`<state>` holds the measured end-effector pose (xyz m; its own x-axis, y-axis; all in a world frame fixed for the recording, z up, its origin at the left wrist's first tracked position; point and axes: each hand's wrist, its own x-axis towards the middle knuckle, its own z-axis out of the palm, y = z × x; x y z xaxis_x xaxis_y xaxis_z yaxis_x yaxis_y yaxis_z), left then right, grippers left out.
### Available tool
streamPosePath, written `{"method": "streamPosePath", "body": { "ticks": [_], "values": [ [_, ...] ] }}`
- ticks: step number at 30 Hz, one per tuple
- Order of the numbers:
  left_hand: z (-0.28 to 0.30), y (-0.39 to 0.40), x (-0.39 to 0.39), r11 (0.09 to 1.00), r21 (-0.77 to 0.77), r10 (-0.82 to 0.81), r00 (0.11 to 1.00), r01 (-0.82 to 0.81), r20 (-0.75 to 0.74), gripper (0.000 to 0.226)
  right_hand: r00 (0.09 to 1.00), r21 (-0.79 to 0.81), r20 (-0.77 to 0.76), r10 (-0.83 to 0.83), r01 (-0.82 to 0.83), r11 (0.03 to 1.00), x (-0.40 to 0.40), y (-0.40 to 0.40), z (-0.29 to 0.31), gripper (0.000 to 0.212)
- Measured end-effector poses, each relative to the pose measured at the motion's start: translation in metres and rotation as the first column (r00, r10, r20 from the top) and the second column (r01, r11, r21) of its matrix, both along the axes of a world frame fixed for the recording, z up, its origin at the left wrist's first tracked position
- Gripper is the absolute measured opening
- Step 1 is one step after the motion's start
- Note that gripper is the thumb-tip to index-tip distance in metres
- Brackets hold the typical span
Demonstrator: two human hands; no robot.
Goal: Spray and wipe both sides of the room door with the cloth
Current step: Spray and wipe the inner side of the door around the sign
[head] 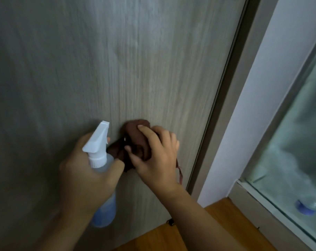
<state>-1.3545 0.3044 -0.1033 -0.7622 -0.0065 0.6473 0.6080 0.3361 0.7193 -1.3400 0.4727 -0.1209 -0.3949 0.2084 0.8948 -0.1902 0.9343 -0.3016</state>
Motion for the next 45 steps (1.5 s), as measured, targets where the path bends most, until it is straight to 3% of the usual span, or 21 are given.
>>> {"method": "streamPosePath", "body": {
  "ticks": [4, 10, 18, 22, 27, 35, 45],
  "values": [
    [0.006, 0.016, 0.015, 0.996, 0.061, -0.056, 0.992, 0.064, -0.111, 0.042, 0.998, -0.094, 0.011, -0.057, 0.058, 0.994, 0.008, 0.026, -0.003, 0.056],
    [0.004, 0.011, 0.012, 0.991, 0.073, -0.109, 0.991, 0.115, -0.072, 0.04, 0.996, -0.151, 0.063, -0.068, 0.077, 0.986, 0.023, 0.048, 0.006, 0.057],
    [0.012, -0.014, 0.019, 0.995, 0.073, -0.067, 0.996, 0.071, -0.054, 0.04, 1.0, -0.141, 0.0, -0.01, 0.01, 0.99, 0.031, 0.046, 0.024, 0.055],
    [0.018, -0.04, 0.032, 0.995, 0.097, 0.006, 1.0, -0.004, -0.022, 0.041, 0.995, -0.121, 0.019, 0.1, -0.097, 0.988, 0.033, 0.021, 0.023, 0.055],
    [0.007, -0.091, 0.051, 0.987, 0.118, 0.105, 0.991, -0.113, 0.078, 0.025, 0.958, -0.048, 0.07, 0.278, -0.275, 0.96, 0.037, -0.034, 0.004, 0.055],
    [-0.005, -0.185, 0.087, 0.932, 0.119, 0.334, 0.938, -0.343, 0.089, 0.045, 0.819, 0.038, 0.166, 0.549, -0.561, 0.827, 0.049, -0.132, -0.035, 0.057],
    [0.008, -0.274, 0.104, 0.83, 0.063, 0.551, 0.832, -0.555, 0.072, 0.034, 0.795, 0.063, 0.129, 0.592, -0.602, 0.796, 0.04, -0.17, -0.037, 0.056]
  ]
}}
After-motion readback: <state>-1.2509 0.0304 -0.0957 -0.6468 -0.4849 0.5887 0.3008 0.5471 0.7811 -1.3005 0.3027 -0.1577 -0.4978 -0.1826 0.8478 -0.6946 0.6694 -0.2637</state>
